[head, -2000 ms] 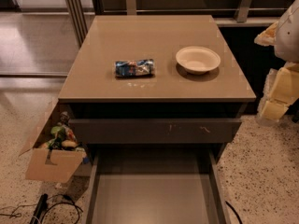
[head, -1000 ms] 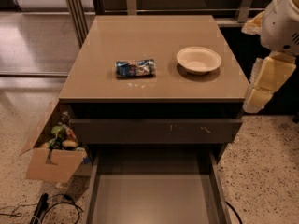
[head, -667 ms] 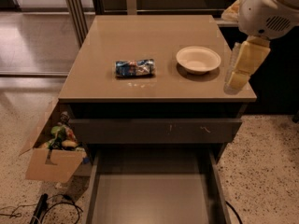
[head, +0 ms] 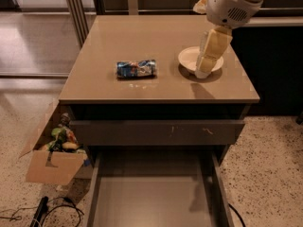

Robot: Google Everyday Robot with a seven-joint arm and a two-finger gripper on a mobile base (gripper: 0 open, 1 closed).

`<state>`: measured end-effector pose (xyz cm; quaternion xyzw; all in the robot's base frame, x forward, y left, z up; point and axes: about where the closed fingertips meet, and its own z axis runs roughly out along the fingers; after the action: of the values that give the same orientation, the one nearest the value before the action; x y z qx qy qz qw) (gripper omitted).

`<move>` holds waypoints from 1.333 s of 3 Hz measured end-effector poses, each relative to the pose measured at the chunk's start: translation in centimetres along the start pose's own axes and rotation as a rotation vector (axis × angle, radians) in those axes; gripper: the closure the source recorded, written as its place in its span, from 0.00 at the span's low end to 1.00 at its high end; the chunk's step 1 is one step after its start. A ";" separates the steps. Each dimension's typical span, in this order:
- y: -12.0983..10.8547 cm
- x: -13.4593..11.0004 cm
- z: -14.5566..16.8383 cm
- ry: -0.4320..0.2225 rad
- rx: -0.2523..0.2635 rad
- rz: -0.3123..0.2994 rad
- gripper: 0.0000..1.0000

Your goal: Place redbull can into middle drawer

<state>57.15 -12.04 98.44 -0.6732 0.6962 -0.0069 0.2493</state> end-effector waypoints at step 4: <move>-2.7 -4.0 7.0 -0.197 -0.003 0.143 0.00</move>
Offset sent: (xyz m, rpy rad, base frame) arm 0.0178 0.0118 -0.0142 0.0636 0.0292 -0.0432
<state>62.07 -6.29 94.61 -0.6197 0.7144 0.0780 0.3153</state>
